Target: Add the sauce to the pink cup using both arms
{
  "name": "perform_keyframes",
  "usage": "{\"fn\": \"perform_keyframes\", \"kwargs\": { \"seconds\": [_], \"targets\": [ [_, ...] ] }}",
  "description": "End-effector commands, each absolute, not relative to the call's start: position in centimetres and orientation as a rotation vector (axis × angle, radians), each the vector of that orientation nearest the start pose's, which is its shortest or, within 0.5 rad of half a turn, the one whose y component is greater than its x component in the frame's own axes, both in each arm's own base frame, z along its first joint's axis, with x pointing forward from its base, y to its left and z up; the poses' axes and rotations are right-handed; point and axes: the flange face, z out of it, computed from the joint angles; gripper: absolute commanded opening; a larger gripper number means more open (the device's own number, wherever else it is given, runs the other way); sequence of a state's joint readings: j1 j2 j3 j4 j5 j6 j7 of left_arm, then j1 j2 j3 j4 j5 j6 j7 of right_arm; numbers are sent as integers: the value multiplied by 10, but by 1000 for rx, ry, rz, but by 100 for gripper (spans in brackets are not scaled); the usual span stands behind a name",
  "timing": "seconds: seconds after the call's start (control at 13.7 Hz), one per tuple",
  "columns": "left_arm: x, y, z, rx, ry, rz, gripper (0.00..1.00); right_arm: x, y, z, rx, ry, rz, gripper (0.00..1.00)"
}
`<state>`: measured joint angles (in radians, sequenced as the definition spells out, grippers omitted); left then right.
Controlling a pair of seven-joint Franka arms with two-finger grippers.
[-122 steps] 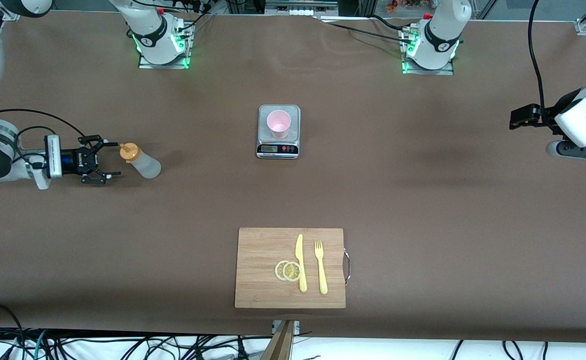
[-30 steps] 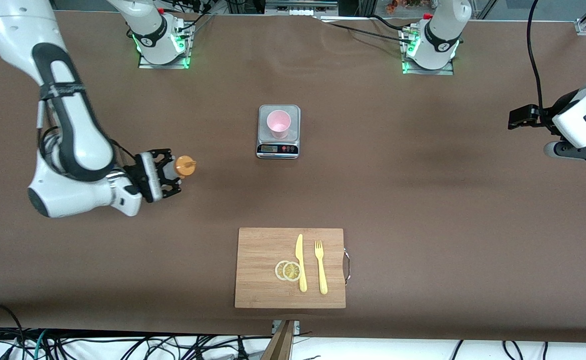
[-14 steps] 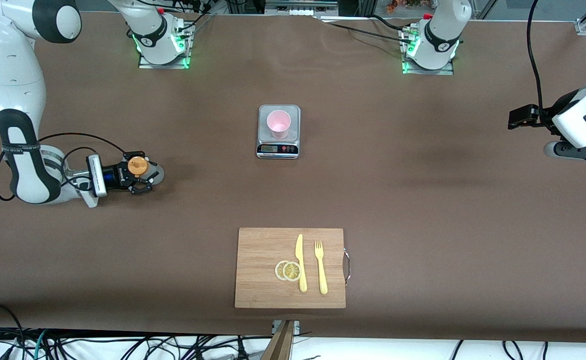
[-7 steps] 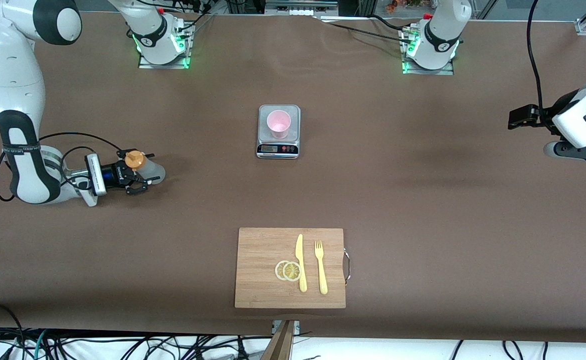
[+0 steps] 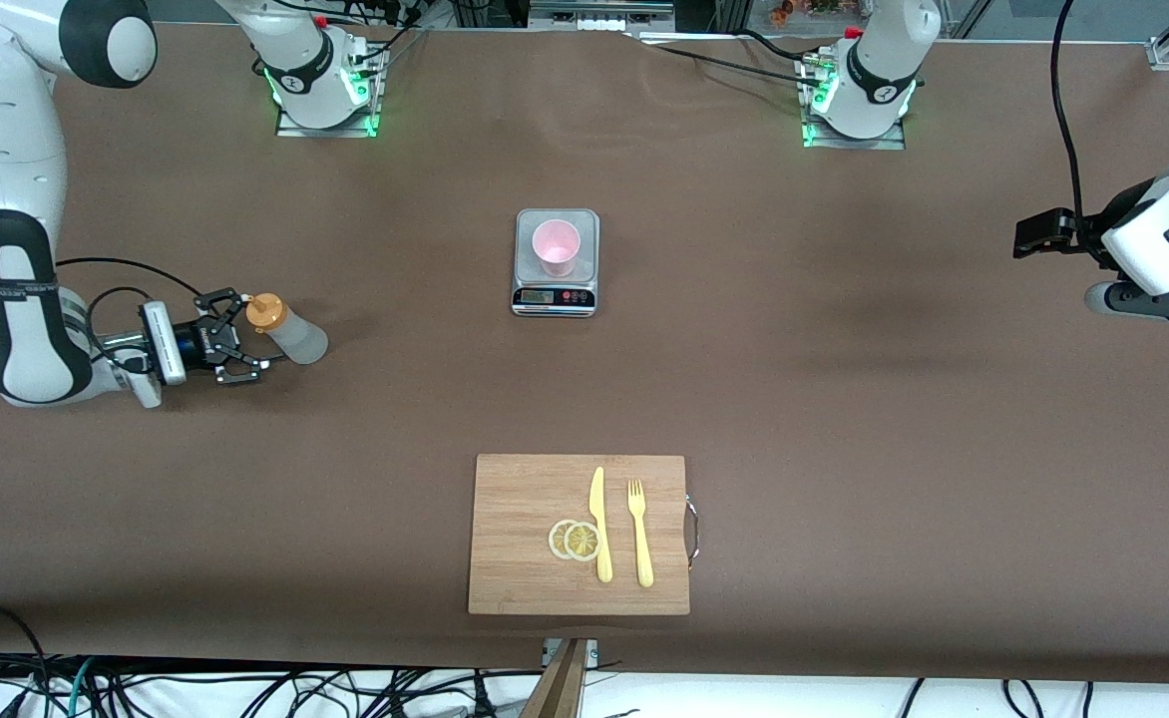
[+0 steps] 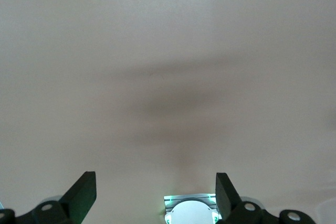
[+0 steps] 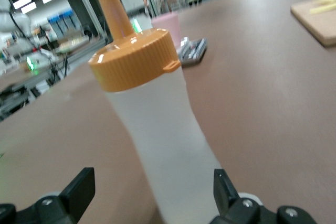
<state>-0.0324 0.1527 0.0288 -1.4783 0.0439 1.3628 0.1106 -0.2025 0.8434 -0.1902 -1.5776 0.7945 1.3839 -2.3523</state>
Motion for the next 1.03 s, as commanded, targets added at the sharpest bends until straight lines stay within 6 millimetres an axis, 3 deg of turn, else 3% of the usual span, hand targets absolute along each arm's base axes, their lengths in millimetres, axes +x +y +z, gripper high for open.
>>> {"fn": "perform_keyframes", "kwargs": {
  "seconds": [0.0, 0.15, 0.44, 0.73, 0.95],
  "targets": [
    [573, 5, 570, -3048, 206, 417, 100, 595, -132, 210, -1540, -1638, -327, 100],
    [573, 5, 570, -3047, 206, 417, 100, 604, -126, 254, -1654, -1675, -218, 100],
    [573, 4, 570, -3048, 208, 417, 100, 613, -98, 317, -1905, -1658, -56, 100],
    [573, 5, 570, -3047, 206, 417, 100, 607, -44, 383, -2255, -1545, 150, 100],
    [573, 5, 570, -3048, 206, 417, 100, 605, -11, 411, -2479, -1384, 255, 100]
  ]
}}
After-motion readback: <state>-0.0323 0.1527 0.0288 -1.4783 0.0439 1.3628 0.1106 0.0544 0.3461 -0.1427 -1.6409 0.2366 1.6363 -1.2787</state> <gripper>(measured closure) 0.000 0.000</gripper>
